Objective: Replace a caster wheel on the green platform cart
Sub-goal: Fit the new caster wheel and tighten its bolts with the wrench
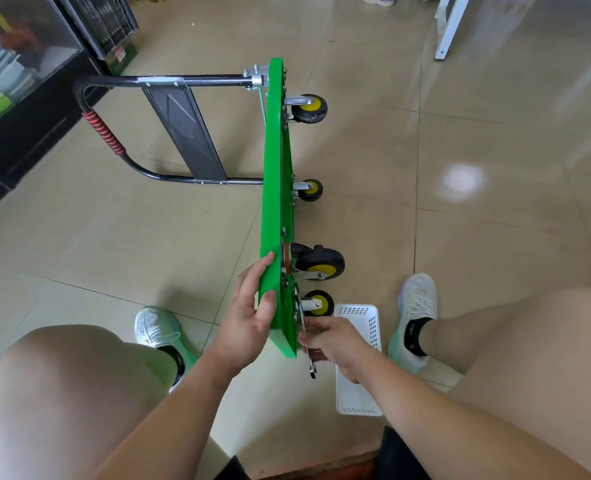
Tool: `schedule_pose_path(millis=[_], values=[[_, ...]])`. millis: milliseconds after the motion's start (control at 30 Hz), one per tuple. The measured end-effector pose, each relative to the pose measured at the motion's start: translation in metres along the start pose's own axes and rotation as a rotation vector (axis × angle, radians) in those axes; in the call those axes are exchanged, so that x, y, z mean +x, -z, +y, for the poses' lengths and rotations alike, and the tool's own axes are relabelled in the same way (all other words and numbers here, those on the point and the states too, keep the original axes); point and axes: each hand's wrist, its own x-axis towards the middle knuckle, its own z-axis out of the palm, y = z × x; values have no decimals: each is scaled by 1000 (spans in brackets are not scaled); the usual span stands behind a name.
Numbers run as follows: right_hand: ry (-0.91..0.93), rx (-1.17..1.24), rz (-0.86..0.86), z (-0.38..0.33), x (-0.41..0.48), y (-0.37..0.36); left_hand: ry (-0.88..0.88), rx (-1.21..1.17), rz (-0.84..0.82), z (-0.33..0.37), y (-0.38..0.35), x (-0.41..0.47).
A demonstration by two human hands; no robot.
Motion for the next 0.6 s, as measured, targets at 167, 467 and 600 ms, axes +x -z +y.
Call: schedule_pose_path(millis=[167,467,600], values=[[46,-46,-8,0,16,-1,-10,17,12,-1,-1,1],[111,-99,3,-1,38,1,8,20,3,-3,0,1],[117,-71,-6,1,42,-3,32,-3,1,-3,0,0]])
